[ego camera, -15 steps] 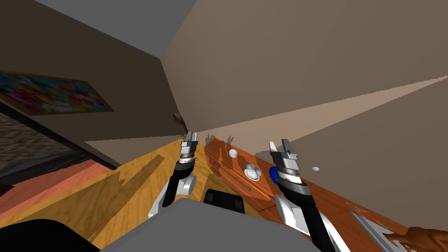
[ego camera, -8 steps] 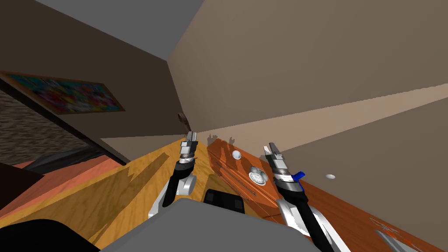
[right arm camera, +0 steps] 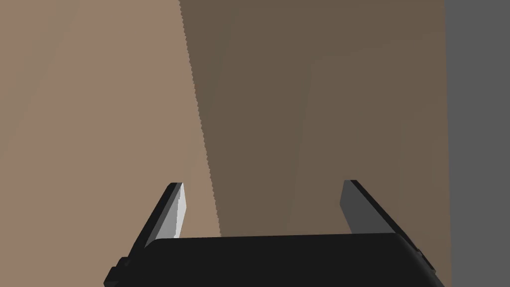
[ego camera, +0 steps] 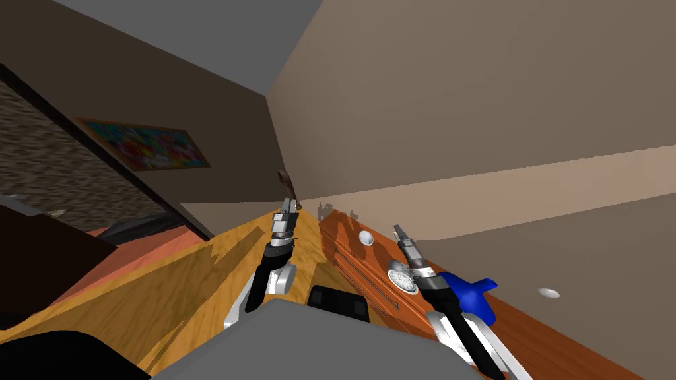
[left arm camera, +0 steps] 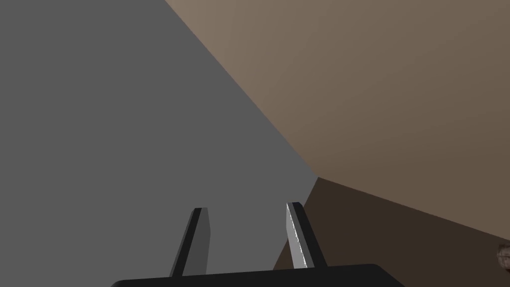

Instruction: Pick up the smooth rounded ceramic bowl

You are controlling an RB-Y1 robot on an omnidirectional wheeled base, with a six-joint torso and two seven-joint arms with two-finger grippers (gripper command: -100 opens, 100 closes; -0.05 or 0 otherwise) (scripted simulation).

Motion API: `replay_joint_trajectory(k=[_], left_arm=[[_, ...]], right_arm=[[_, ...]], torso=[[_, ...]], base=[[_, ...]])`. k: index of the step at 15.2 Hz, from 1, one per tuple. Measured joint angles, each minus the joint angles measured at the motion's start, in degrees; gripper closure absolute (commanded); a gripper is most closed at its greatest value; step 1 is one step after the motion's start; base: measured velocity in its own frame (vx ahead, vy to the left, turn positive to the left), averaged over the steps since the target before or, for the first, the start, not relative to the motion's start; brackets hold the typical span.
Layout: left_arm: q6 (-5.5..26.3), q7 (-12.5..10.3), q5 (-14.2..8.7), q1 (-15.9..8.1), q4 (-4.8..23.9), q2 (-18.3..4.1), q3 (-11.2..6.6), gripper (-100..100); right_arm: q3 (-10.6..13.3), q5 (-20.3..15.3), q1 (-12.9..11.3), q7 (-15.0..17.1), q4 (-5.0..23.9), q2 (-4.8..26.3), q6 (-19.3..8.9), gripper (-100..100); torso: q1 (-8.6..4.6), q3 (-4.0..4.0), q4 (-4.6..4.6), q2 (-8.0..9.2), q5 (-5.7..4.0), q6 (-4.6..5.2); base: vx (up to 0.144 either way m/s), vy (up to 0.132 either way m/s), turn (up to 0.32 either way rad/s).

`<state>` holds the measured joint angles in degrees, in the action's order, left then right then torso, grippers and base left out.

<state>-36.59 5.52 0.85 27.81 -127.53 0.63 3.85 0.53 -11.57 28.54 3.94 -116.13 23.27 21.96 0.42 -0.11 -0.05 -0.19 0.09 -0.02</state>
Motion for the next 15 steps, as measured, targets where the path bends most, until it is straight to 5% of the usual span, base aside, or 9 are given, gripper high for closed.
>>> replay_joint_trajectory(k=[15], left_arm=[[0.0, 0.0, 0.0, 0.0, 0.0, 0.0, 0.0, 0]], right_arm=[[5.63, -7.94, 0.35, -5.57, 17.91, 12.7, -6.19, -100]], torso=[[-0.04, 0.01, 0.0, 0.02, 0.0, 0.01]], base=[[0.056, 0.091, 0.144]])
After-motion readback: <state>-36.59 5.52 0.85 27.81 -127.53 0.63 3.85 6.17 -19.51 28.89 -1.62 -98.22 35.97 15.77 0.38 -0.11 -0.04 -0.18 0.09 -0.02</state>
